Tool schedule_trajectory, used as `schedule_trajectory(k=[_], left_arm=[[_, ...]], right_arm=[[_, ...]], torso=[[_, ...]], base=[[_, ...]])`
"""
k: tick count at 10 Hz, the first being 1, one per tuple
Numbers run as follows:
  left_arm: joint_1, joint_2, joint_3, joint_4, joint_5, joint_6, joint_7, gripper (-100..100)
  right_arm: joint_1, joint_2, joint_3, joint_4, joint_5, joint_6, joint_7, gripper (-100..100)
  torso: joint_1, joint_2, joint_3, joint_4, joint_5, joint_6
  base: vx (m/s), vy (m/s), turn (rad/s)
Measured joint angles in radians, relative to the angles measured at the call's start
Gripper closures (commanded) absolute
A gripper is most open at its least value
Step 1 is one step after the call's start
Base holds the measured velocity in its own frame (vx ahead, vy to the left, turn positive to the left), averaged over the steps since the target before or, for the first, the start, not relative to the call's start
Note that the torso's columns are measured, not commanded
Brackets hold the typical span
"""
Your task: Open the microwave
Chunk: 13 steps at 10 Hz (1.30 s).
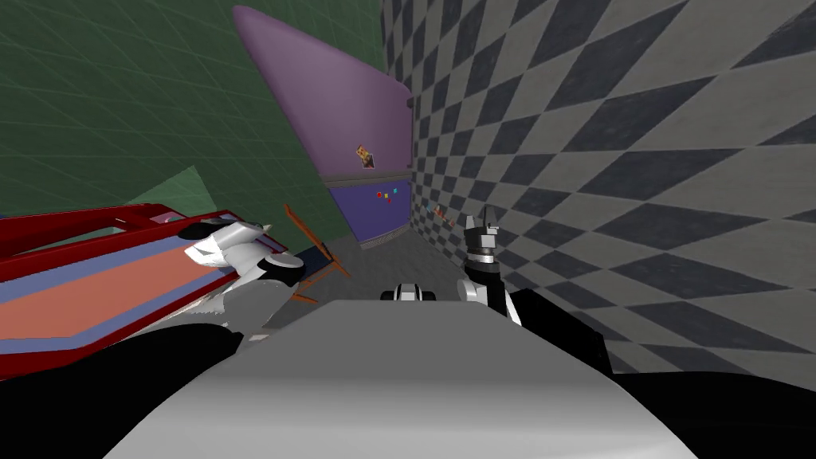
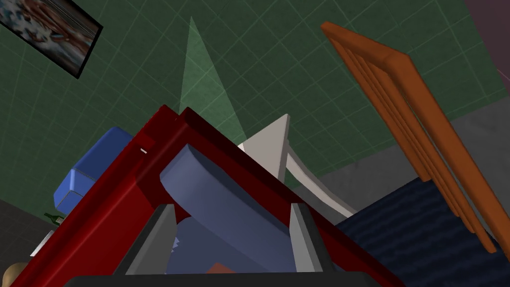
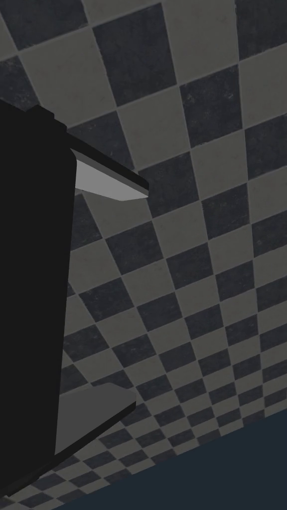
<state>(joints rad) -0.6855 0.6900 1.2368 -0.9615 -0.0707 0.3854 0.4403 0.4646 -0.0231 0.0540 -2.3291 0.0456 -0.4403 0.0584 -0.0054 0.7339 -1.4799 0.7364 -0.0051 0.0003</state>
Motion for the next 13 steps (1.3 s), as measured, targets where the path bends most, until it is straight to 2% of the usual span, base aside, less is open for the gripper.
schedule_trajectory(k=[1, 2, 3, 7, 8, 13], left_arm=[[-0.006, -0.011, -0.025, 0.0, 0.011, 0.001, -0.001, 100], [-0.011, 0.001, -0.041, 0.034, 0.022, -0.011, -0.003, -100], [-0.014, 0.014, -0.04, 0.027, 0.024, 0.006, -0.006, -100], [-0.061, 0.063, -0.022, 0.002, -0.012, 0.095, -0.012, -100], [-0.063, 0.064, -0.021, 0.002, -0.013, 0.098, -0.012, 0], [-0.063, 0.064, -0.021, 0.002, -0.013, 0.098, -0.012, 0]], right_arm=[[0.0, 0.0, 0.0, 0.0, 0.0, 0.0, 0.0, 0], [0.0, 0.0, 0.0, 0.0, 0.0, 0.0, 0.0, 0], [0.0, 0.0, 0.0, 0.0, 0.0, 0.0, 0.0, 0], [0.001, 0.0, 0.0, 0.0, 0.0, 0.0, 0.0, 0], [0.001, 0.0, 0.0, 0.0, 0.0, 0.0, 0.0, 0], [0.001, 0.0, 0.0, 0.0, 0.0, 0.0, 0.0, 0]], torso=[[-0.001, 0.003, 0.002, 0.001, 0.0, 0.002], [-0.001, 0.001, 0.001, 0.001, 0.0, 0.001], [0.002, -0.004, -0.001, 0.0, 0.001, 0.0], [0.006, 0.005, 0.004, 0.002, 0.005, 0.0], [0.005, 0.006, 0.005, 0.002, 0.005, -0.001], [0.005, 0.004, 0.004, 0.002, 0.005, 0.0]], base=[[-0.212, -0.059, -0.058], [-0.073, -0.032, -0.053], [-0.002, 0.002, -0.029], [0.02, 0.007, -0.035], [0.0, 0.0, 0.0], [0.0, 0.0, 0.0]])
